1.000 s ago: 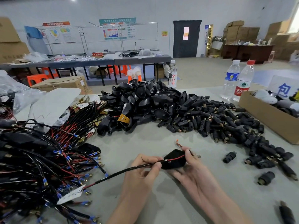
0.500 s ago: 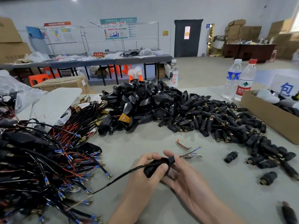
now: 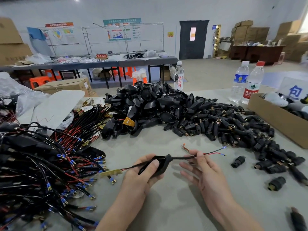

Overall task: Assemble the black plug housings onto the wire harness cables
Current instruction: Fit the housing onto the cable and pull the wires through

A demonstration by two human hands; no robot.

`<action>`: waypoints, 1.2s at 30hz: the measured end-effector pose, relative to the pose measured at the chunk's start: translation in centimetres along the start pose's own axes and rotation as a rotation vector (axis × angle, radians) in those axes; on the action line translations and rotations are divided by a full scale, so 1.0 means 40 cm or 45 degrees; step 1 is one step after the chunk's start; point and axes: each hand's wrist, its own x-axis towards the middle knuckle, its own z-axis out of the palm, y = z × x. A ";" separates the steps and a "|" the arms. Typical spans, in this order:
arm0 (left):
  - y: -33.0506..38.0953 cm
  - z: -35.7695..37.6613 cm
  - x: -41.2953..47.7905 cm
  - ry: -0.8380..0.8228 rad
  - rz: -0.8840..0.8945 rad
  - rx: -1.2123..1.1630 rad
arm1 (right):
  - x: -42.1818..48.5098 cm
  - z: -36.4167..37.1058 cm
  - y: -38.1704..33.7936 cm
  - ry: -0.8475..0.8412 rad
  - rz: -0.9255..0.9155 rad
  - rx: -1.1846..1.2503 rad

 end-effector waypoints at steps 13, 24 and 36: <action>-0.002 -0.010 0.010 0.018 -0.070 -0.198 | 0.046 -0.080 -0.066 0.277 -0.128 0.187; -0.017 -0.002 0.001 0.008 0.042 0.045 | 0.001 0.000 0.008 -0.059 0.200 0.072; -0.017 -0.012 0.001 -0.075 0.073 0.091 | 0.001 0.001 -0.002 0.042 0.124 0.137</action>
